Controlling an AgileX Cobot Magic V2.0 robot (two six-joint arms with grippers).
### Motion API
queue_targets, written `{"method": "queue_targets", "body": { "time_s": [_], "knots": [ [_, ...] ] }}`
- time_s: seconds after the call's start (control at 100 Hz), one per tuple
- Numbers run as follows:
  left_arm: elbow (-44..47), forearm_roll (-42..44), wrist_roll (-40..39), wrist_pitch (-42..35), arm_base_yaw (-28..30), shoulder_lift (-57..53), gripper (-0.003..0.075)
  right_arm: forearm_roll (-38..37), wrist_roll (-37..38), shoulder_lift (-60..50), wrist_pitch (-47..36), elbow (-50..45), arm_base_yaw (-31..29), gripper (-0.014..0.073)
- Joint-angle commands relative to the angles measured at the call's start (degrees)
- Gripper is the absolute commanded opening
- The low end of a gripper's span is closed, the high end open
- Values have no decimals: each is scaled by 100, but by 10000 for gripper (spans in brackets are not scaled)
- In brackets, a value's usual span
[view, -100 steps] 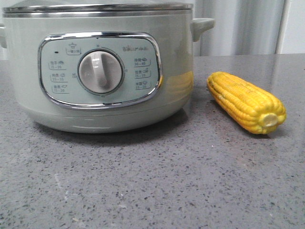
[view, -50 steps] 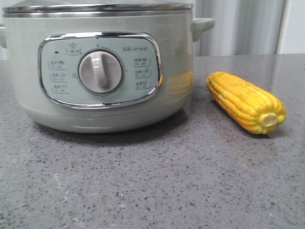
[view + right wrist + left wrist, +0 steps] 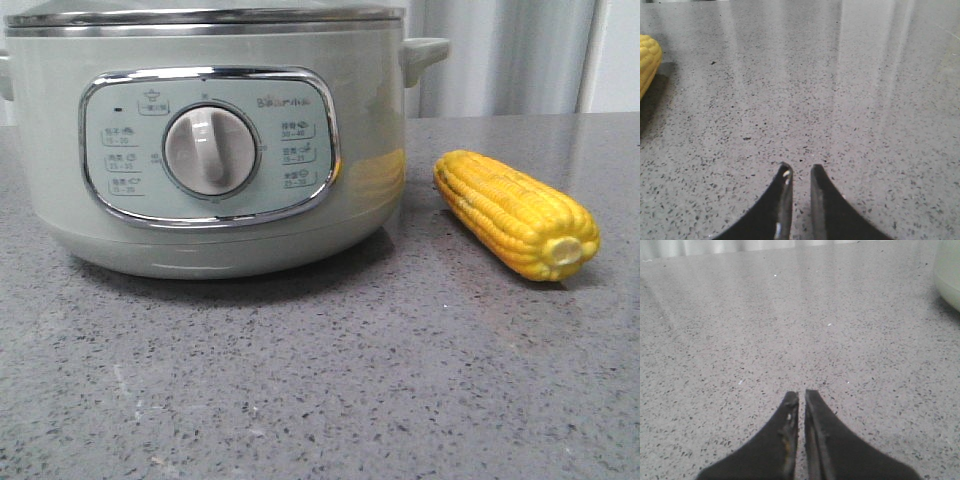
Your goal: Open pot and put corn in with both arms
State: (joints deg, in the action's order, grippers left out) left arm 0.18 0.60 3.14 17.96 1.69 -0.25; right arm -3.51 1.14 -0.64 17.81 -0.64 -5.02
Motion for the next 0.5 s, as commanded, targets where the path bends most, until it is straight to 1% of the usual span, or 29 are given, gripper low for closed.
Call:
{"method": "queue_targets", "body": {
  "time_s": [0.0, 0.14, 0.28, 0.49],
  "knots": [
    [28, -12, -49, -519, -33, -195, -20, -45, -57, -121, -57, -118, -31, 13],
    [28, -12, -49, -667, -33, -195, -20, -45, -57, -121, -57, -118, -31, 13],
    [28, -12, -38, -667, -33, -195, -20, -257, -57, -121, -57, -118, -31, 13],
    [28, 76, -28, -667, -33, -195, -20, -269, -57, -121, -115, -118, -31, 13]
  ]
}}
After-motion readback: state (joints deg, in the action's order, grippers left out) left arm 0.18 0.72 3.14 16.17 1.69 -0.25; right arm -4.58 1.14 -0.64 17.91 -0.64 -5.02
